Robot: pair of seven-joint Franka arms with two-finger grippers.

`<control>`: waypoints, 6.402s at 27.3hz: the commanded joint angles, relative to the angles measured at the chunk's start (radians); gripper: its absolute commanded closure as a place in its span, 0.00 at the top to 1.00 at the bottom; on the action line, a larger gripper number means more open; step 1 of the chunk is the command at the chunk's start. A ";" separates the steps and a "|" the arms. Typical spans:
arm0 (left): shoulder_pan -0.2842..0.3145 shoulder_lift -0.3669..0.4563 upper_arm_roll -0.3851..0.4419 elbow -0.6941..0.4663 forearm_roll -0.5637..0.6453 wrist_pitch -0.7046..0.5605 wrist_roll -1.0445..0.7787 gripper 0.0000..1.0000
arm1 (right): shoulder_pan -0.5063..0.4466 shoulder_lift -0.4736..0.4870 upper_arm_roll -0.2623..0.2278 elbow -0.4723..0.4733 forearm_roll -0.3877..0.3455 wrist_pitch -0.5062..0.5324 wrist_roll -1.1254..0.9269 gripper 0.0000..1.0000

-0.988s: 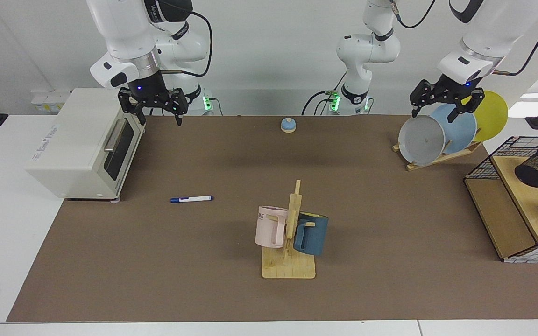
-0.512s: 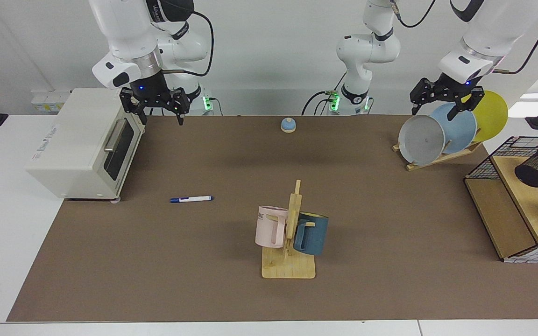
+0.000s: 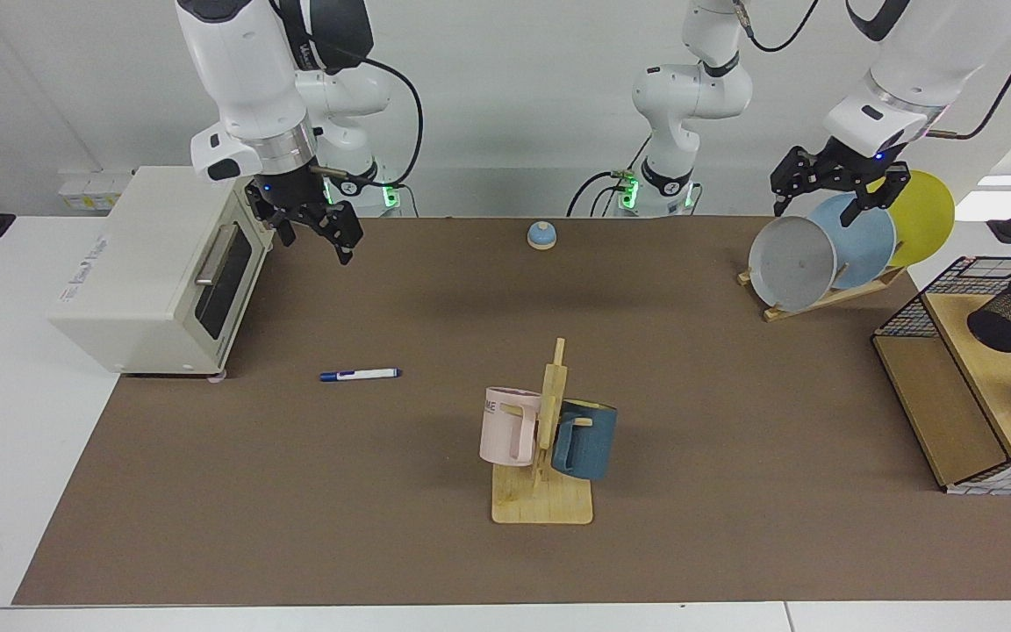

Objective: Put markers into pen holder
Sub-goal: 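Move the right gripper toward the white blue-capped marker on the table, then lower the right gripper and close it on the marker, then lift the marker with the right gripper and carry it toward the table middle, then bring the marker to the left gripper while the left gripper reaches it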

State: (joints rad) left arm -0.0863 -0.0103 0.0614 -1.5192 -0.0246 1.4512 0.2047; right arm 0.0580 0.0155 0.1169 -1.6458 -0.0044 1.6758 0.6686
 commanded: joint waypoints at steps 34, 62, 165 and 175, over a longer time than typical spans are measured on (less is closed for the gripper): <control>0.008 -0.026 -0.003 -0.032 0.000 -0.018 -0.008 1.00 | -0.055 0.228 0.004 -0.362 0.130 0.600 0.861 1.00; 0.002 -0.031 -0.011 -0.036 -0.002 -0.032 -0.008 1.00 | -0.066 0.281 0.003 -0.431 0.129 0.729 0.798 0.79; -0.012 -0.057 -0.272 -0.124 -0.222 0.207 0.857 0.98 | 0.451 -0.069 0.023 -0.143 0.196 0.278 1.417 0.00; -0.049 -0.091 -0.302 -0.182 -0.241 0.262 0.924 0.98 | 0.499 0.053 0.023 0.013 0.116 0.268 1.508 0.00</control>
State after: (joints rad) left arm -0.1162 -0.0534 -0.2518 -1.6373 -0.2393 1.6622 1.0672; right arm 0.5403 -0.0206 0.1419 -1.7479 0.1581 1.9492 2.1184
